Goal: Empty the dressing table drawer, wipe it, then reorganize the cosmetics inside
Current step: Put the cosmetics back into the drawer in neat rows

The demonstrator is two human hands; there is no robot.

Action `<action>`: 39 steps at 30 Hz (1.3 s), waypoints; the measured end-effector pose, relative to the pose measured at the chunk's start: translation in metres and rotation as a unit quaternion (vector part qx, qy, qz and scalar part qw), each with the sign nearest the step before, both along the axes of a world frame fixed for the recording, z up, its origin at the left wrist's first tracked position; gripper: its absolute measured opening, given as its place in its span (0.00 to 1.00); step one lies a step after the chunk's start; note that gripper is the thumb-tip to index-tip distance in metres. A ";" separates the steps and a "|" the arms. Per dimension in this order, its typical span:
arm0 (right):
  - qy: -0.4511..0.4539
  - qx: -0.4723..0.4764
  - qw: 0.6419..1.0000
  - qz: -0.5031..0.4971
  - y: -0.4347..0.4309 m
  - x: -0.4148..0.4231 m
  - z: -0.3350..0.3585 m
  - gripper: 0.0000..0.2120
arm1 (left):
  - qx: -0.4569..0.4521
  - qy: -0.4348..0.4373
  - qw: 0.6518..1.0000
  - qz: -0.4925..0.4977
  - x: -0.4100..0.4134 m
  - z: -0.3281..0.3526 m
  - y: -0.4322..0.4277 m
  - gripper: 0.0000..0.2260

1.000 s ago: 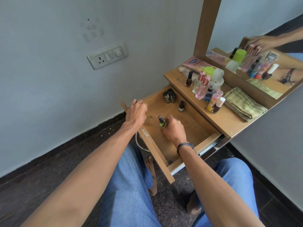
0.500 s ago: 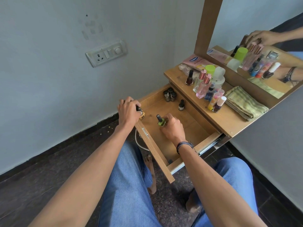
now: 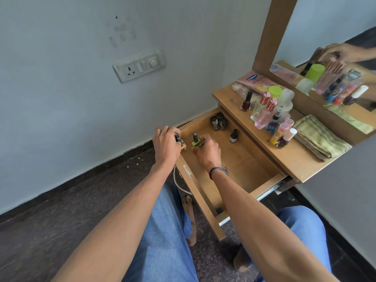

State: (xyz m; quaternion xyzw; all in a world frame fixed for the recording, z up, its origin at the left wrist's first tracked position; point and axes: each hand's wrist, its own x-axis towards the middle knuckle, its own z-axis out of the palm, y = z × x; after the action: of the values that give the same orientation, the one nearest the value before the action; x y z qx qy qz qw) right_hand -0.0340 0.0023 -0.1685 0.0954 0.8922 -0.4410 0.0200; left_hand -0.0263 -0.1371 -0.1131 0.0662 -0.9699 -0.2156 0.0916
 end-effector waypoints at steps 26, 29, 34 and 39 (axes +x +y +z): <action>0.025 -0.099 0.994 0.030 -0.019 0.000 -0.008 0.20 | -0.025 -0.013 1.000 -0.010 0.001 0.000 0.001 0.14; 0.025 -0.096 0.995 0.033 -0.020 0.002 -0.007 0.23 | -0.029 -0.014 0.999 -0.013 0.002 0.001 0.001 0.14; 0.025 -0.081 0.996 0.029 -0.023 0.002 -0.007 0.23 | -0.031 -0.022 0.999 -0.016 0.001 0.000 0.001 0.15; 0.021 -0.067 0.997 0.035 -0.024 0.003 -0.006 0.23 | -0.035 -0.025 0.999 -0.019 -0.001 -0.001 0.001 0.17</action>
State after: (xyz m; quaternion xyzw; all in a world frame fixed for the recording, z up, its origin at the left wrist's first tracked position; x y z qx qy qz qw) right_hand -0.0310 -0.0212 -0.1743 0.0537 0.8635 -0.5009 0.0233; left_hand -0.0268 -0.1365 -0.1141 0.0502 -0.9800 -0.1812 0.0657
